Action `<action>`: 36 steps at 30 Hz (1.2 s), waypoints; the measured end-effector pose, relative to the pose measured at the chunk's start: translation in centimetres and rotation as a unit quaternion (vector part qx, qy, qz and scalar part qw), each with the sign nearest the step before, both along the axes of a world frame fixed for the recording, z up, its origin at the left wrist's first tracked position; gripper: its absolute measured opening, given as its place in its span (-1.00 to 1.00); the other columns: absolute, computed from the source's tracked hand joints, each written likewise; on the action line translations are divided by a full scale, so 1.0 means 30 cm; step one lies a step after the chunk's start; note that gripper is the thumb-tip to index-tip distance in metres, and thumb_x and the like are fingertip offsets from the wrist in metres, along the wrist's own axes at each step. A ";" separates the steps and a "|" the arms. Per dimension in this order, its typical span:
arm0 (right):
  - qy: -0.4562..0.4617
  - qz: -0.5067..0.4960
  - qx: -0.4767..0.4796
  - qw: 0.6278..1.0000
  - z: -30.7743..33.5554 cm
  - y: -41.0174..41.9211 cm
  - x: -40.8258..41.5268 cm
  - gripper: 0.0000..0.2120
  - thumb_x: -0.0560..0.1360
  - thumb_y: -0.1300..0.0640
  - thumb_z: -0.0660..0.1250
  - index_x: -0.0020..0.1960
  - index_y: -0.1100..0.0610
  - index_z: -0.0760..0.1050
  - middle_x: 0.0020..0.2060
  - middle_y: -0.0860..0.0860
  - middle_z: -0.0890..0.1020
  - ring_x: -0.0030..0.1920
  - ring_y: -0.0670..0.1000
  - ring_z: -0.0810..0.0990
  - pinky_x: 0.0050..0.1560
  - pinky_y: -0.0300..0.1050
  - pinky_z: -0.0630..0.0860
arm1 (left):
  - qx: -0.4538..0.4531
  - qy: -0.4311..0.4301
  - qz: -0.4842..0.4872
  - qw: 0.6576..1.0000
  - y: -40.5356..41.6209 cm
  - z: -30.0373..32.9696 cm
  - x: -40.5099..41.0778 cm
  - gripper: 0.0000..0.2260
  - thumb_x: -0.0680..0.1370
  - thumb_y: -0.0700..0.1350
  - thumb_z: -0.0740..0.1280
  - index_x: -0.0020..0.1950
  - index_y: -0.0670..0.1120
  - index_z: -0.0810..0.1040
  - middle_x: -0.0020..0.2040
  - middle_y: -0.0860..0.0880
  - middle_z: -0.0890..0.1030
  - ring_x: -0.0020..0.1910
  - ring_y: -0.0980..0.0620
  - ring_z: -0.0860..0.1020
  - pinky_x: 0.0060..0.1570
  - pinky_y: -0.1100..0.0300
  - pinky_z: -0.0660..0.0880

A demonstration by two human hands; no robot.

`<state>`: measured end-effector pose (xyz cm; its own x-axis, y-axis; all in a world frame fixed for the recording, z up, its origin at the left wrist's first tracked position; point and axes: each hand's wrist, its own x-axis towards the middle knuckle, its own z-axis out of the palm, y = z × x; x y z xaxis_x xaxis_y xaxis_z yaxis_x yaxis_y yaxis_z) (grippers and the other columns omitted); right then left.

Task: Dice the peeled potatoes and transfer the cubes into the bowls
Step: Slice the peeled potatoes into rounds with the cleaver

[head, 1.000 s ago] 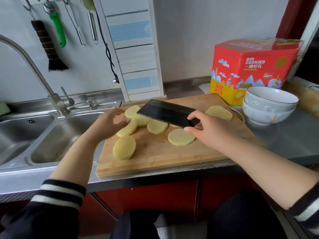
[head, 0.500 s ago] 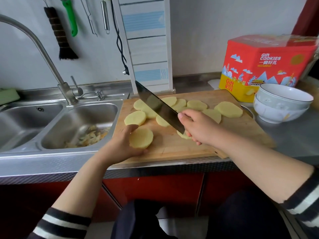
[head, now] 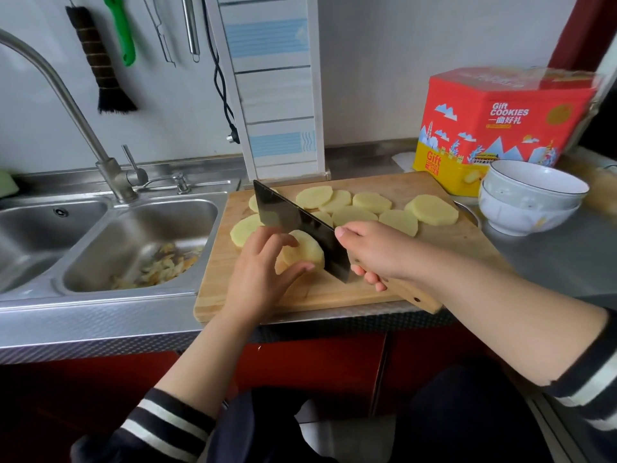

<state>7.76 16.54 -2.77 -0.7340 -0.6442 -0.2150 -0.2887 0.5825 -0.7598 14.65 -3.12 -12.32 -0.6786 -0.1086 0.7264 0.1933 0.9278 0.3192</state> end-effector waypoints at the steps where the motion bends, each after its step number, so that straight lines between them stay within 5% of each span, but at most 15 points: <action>1: -0.006 0.003 0.005 1.000 0.004 0.004 -0.003 -0.60 0.67 -0.08 -0.01 0.15 0.23 0.41 -0.31 0.05 0.45 -0.46 -0.02 0.36 -0.50 -0.21 0.38 | -0.018 0.017 0.005 1.000 0.002 0.002 -0.006 -0.66 0.53 0.14 0.35 0.01 -0.15 0.57 0.03 -0.07 0.53 -0.01 -0.03 0.52 -0.10 0.16 0.46; 5: -0.017 0.021 0.032 0.999 0.014 0.004 -0.006 -0.62 0.67 -0.09 0.00 0.16 0.17 0.41 -0.30 0.05 0.44 -0.44 -0.03 0.36 -0.49 -0.20 0.38 | -0.051 0.072 0.015 0.996 0.018 0.015 -0.017 -0.79 0.58 -0.06 0.33 -0.07 -0.20 0.60 -0.08 -0.10 0.58 -0.13 -0.04 0.53 -0.23 0.16 0.43; 11: -0.010 0.025 0.035 0.999 0.018 -0.012 -0.003 -0.66 0.67 -0.09 0.00 -0.02 0.13 0.39 -0.31 0.05 0.45 -0.45 -0.03 0.36 -0.49 -0.20 0.38 | -0.037 0.098 0.028 0.994 0.024 -0.009 -0.023 -0.82 0.57 -0.12 0.36 -0.09 -0.23 0.61 -0.10 -0.11 0.59 -0.11 -0.02 0.52 -0.10 0.31 0.36; 18: -0.013 0.023 0.051 0.998 0.054 0.015 -0.016 -0.62 0.66 -0.12 0.00 0.14 0.14 0.42 -0.31 0.04 0.45 -0.44 -0.04 0.37 -0.48 -0.21 0.41 | -0.019 0.100 0.036 0.994 0.053 -0.011 -0.038 -0.83 0.58 -0.13 0.35 -0.08 -0.24 0.61 -0.08 -0.13 0.59 -0.09 -0.02 0.50 -0.07 0.29 0.36; 22: 0.007 0.045 0.069 0.997 0.124 0.040 -0.033 -0.69 0.56 -0.19 0.25 0.03 0.06 0.48 -0.37 0.02 0.43 -0.49 -0.07 0.37 -0.48 -0.19 0.45 | -0.019 0.086 0.040 0.995 0.059 -0.012 -0.049 -0.84 0.58 -0.13 0.33 -0.06 -0.23 0.60 -0.05 -0.12 0.58 -0.11 -0.07 0.51 -0.11 0.24 0.38; 29: 0.048 0.011 0.077 0.996 0.218 0.047 -0.048 -0.83 0.58 0.12 0.30 -0.17 0.13 0.41 -0.46 0.05 0.42 -0.55 -0.04 0.36 -0.48 -0.14 0.50 | -0.025 0.076 0.035 0.996 0.058 -0.009 -0.050 -0.84 0.58 -0.16 0.28 -0.05 -0.25 0.57 -0.04 -0.15 0.56 -0.06 -0.10 0.49 -0.07 0.22 0.37; 36: 0.043 0.009 0.083 0.996 0.246 0.041 -0.035 -0.87 0.58 0.18 0.24 0.10 0.19 0.47 -0.46 0.06 0.43 -0.57 -0.04 0.37 -0.50 -0.15 0.49 | -0.034 0.056 0.031 0.997 0.061 -0.004 -0.049 -0.85 0.57 -0.18 0.25 -0.03 -0.25 0.54 -0.02 -0.17 0.54 -0.05 -0.12 0.45 -0.03 0.25 0.30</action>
